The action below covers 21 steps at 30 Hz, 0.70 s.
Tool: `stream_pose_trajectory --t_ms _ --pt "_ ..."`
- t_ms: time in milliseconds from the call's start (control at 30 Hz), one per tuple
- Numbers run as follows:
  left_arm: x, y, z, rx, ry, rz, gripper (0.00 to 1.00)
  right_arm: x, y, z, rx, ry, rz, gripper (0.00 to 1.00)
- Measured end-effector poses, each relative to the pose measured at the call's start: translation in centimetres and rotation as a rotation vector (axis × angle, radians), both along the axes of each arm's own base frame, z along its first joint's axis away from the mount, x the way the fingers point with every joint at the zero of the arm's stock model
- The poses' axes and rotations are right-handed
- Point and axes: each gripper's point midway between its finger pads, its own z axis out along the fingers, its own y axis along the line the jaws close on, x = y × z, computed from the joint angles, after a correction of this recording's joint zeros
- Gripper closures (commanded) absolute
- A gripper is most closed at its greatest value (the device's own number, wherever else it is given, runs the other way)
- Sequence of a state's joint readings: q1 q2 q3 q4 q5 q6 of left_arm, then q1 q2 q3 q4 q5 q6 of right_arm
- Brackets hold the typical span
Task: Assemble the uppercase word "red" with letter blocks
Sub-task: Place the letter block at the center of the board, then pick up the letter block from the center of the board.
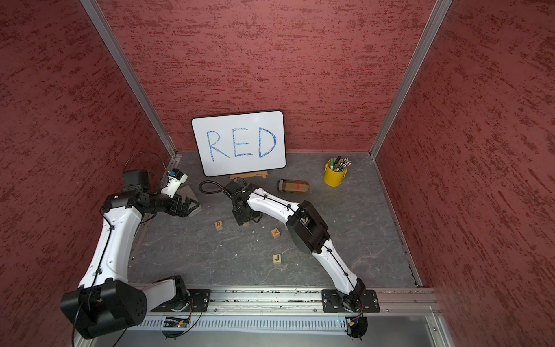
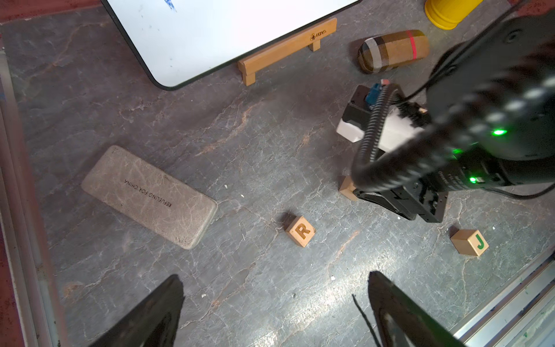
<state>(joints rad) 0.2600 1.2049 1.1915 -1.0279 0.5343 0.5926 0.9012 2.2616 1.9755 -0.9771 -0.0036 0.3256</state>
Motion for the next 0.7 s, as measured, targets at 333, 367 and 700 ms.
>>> stream_pose_trajectory --t_ms 333,367,700 --pt "0.6 -5.2 -1.9 0.069 0.053 -0.167 0.03 2.8 -9.1 6.8 0.114 -0.118 -0.172 0.45" --pt "0.5 -6.2 -2.3 0.080 0.059 -0.199 0.03 3.4 -10.9 7.0 0.119 -0.126 -0.214 0.47" --pt "0.8 -13.7 -11.1 0.232 0.231 -0.428 0.11 4.6 -22.6 10.6 0.201 -0.243 -0.474 0.52"
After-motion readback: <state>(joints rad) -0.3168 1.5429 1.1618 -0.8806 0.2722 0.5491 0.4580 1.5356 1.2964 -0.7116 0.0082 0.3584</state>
